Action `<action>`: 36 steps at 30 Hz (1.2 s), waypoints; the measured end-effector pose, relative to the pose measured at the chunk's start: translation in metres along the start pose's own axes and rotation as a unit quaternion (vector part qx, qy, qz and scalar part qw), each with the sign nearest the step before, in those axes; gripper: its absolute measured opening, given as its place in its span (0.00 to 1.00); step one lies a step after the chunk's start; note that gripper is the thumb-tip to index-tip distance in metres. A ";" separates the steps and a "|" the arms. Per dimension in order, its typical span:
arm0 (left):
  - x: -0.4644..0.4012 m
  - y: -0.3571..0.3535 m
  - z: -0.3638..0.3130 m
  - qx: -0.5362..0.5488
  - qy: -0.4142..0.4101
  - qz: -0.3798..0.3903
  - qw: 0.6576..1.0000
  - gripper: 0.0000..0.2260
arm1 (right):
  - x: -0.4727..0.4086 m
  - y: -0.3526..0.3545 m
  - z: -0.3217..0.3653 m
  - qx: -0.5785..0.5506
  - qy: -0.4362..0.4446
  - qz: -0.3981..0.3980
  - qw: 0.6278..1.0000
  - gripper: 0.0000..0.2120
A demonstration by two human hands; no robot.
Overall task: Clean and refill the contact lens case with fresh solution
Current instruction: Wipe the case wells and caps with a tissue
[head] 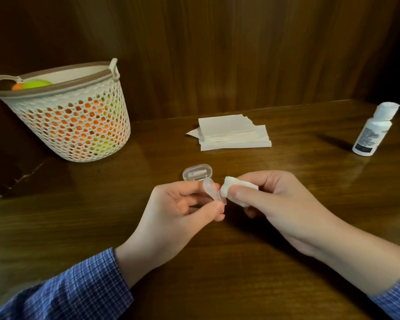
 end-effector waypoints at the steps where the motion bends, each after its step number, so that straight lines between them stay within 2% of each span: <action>1: 0.000 0.000 -0.001 -0.001 -0.003 -0.004 1.000 0.11 | 0.001 -0.001 0.003 0.028 0.020 -0.007 0.999 0.09; 5: 0.001 0.002 -0.009 -0.044 -0.036 -0.044 0.997 0.15 | 0.003 -0.006 0.004 0.070 0.048 -0.012 0.996 0.09; 8: 0.005 0.004 -0.016 -0.113 -0.073 -0.075 0.988 0.12 | 0.002 -0.012 -0.010 -0.025 -0.033 0.016 0.999 0.13; 12: 0.004 0.004 -0.019 -0.188 -0.081 -0.091 0.975 0.10 | -0.003 -0.010 -0.021 -0.107 -0.124 0.014 0.986 0.11; 15: 0.003 0.001 -0.021 -0.174 -0.072 -0.081 0.979 0.10 | -0.005 -0.012 -0.023 -0.190 -0.171 0.049 0.966 0.09; 17: 0.002 0.000 -0.020 -0.133 -0.054 -0.048 0.988 0.11 | -0.005 -0.014 -0.022 -0.243 -0.197 0.078 0.947 0.10; 19: 0.000 -0.001 -0.012 -0.042 0.023 -0.007 0.999 0.11 | -0.005 -0.010 -0.017 -0.264 -0.183 0.090 0.943 0.09; 21: -0.001 -0.003 0.002 0.088 0.138 0.030 0.986 0.13 | -0.007 0.001 -0.005 -0.205 -0.111 0.073 0.970 0.08; 23: 0.000 -0.009 0.010 0.207 0.208 0.080 0.953 0.14 | -0.008 0.016 0.013 -0.033 0.021 0.032 0.999 0.10; 25: 0.000 -0.015 0.010 0.266 0.227 0.131 0.927 0.14 | -0.003 0.017 0.029 0.088 0.139 0.023 0.986 0.08; 28: 0.003 -0.024 0.007 0.310 0.230 0.199 0.901 0.11 | 0.006 0.005 0.035 0.168 0.231 0.060 0.956 0.08; 31: 0.004 -0.027 0.007 0.329 0.236 0.227 0.885 0.12 | 0.010 -0.006 0.029 0.216 0.251 0.104 0.938 0.09; 36: 0.003 -0.027 0.010 0.297 0.224 0.225 0.900 0.12 | 0.007 -0.010 0.015 0.222 0.182 0.127 0.949 0.08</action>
Point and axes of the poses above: each hand's wrist, its own x-axis away from the middle knuckle, its own y-axis out of the back of the hand, z = x × y, the point moved 7 cm from there along -x, towards the middle knuckle, and after that the axes turned 14 degrees about -x, right-handed, at the moved point
